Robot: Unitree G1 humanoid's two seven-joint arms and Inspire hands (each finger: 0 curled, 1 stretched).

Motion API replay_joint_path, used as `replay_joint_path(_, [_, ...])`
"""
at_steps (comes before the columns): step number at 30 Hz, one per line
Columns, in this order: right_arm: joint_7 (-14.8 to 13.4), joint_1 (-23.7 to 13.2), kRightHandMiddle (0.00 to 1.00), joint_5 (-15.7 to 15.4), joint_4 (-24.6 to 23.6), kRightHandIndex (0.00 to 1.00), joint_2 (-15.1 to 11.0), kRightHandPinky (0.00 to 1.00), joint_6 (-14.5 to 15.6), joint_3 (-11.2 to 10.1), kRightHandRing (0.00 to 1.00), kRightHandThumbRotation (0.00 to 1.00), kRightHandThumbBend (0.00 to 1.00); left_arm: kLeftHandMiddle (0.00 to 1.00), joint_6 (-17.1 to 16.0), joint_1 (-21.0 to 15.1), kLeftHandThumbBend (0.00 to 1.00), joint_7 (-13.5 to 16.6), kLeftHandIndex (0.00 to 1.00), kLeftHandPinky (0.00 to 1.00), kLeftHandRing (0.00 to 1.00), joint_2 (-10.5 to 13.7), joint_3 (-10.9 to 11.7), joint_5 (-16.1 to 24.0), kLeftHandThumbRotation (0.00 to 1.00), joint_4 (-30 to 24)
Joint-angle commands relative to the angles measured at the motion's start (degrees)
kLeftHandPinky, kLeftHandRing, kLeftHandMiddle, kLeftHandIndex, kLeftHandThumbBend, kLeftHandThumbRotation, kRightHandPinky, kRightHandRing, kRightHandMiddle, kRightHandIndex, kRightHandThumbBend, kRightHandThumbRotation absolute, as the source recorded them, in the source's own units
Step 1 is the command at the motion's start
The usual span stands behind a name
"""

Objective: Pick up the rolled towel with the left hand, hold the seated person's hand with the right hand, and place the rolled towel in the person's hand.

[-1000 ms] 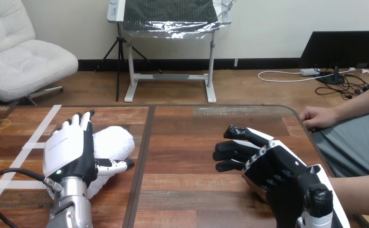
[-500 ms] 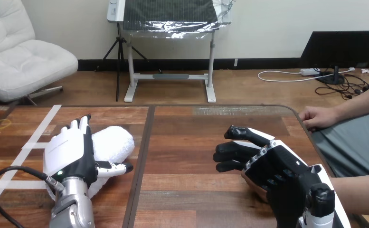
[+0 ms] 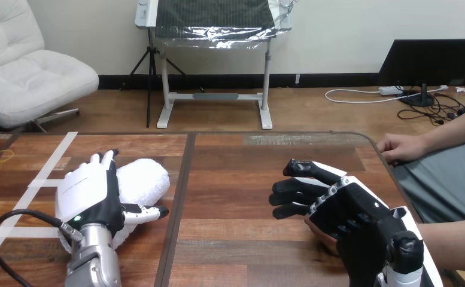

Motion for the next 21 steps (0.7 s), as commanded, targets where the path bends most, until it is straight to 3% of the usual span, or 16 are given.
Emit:
replay_joint_path(1, [-0.2, -2.7, 0.69, 0.9, -1.9, 0.74, 0.9, 0.6, -1.3, -0.2, 0.67, 1.0, 0.82, 0.96, -0.6, -5.4, 1.0, 1.3, 0.91, 1.0, 0.95, 0.6, -1.0, 1.1, 0.36, 0.9])
replay_joint_path(21, [-0.1, -3.1, 0.68, 1.6, -2.1, 0.72, 0.9, 0.58, -1.7, -0.4, 0.66, 1.0, 0.83, 0.96, 0.3, -9.3, 0.99, -0.7, 0.91, 1.0, 0.95, 0.7, -2.5, 0.6, 0.32, 6.1])
